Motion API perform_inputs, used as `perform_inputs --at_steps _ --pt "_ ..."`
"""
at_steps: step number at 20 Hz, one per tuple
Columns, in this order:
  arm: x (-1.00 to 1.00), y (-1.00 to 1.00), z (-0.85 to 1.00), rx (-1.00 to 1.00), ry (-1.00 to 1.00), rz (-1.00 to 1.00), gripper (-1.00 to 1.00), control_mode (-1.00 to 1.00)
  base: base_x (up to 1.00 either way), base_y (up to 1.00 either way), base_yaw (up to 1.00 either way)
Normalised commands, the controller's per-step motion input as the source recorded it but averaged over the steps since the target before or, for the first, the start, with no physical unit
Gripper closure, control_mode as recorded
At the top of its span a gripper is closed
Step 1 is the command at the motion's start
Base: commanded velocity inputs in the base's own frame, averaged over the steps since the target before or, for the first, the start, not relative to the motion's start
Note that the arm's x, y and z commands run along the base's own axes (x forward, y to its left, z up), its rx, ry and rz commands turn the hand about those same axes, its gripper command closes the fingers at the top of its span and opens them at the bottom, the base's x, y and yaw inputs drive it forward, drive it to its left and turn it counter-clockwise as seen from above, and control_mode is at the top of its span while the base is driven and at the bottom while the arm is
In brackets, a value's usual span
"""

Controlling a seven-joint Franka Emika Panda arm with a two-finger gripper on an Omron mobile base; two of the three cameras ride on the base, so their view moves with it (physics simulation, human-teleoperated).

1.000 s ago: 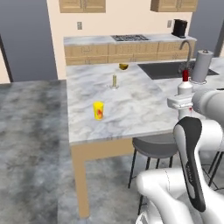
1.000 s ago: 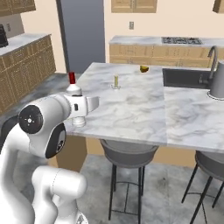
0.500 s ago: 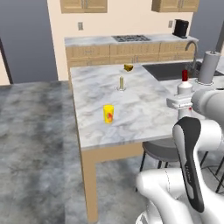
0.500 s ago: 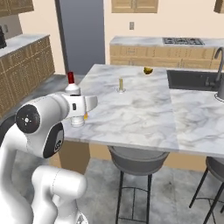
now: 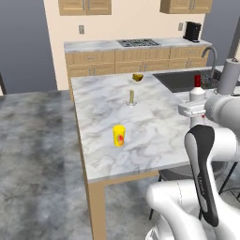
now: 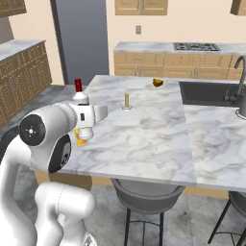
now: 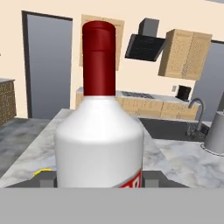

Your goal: Open the cabinet directly in front. Then move the liquor and the cup to the dining counter with the candle on it.

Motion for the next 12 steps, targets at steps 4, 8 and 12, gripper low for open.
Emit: perform_inputs --at_steps 4,8,12 --pt "0.2 0.01 0.0 0.0 0.0 0.0 1.0 -1.0 0.0 0.0 0.0" --pt "0.54 0.0 -0.01 0.0 0.08 0.01 1.0 -1.0 0.0 0.0 0.0" --pt "0.31 0.0 -0.06 0.0 0.22 0.07 1.0 -1.0 0.0 0.0 0.0"
